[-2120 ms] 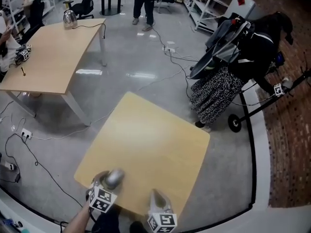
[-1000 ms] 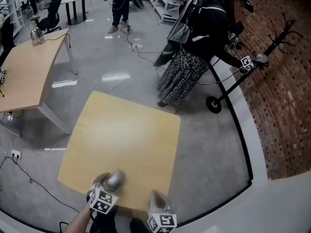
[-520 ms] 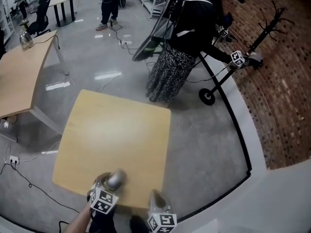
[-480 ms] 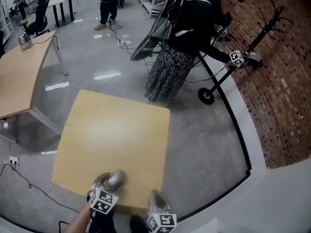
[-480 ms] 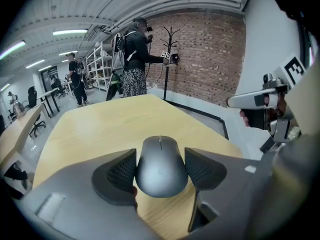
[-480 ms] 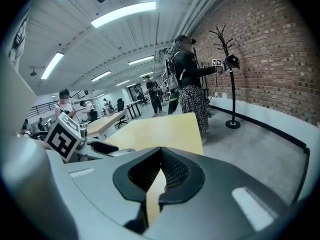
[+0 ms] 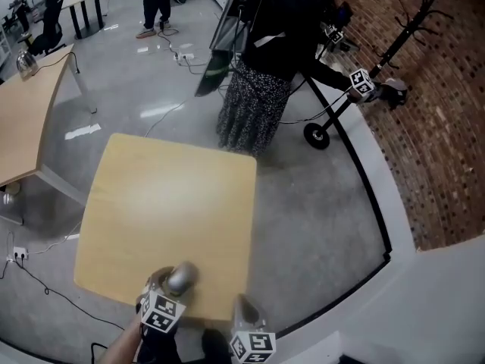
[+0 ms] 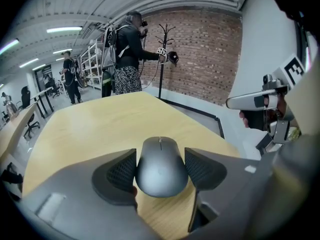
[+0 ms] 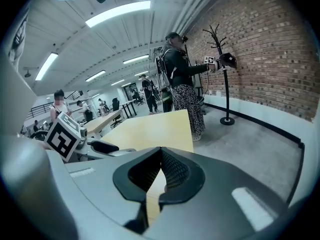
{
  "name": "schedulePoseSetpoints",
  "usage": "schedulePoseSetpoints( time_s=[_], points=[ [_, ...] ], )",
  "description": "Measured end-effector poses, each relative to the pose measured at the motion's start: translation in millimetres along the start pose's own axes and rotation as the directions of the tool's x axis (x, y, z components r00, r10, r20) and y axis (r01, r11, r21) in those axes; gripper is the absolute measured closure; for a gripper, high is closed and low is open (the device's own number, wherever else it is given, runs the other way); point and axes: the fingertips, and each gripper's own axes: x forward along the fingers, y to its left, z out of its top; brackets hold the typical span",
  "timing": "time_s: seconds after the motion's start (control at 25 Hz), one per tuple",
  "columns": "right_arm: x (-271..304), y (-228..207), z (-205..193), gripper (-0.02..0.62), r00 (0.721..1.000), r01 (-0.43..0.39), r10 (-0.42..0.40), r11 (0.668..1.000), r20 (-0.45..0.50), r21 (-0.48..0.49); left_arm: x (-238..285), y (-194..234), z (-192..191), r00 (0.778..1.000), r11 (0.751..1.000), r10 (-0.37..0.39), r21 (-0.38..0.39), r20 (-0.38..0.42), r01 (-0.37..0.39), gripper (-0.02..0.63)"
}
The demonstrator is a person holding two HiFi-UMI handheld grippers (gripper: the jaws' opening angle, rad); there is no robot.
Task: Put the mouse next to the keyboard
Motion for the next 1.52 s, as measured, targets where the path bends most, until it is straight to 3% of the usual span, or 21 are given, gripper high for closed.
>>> schedulePoseSetpoints(
  time_s=[1.52],
  points=[
    [-13, -42, -28, 0.581, 0.999, 0.045, -0.044, 0.998, -0.023, 0.035, 42, -35, -27, 0.997, 0.999, -0.037, 0.004, -0.063, 0.037, 0.299]
  ],
)
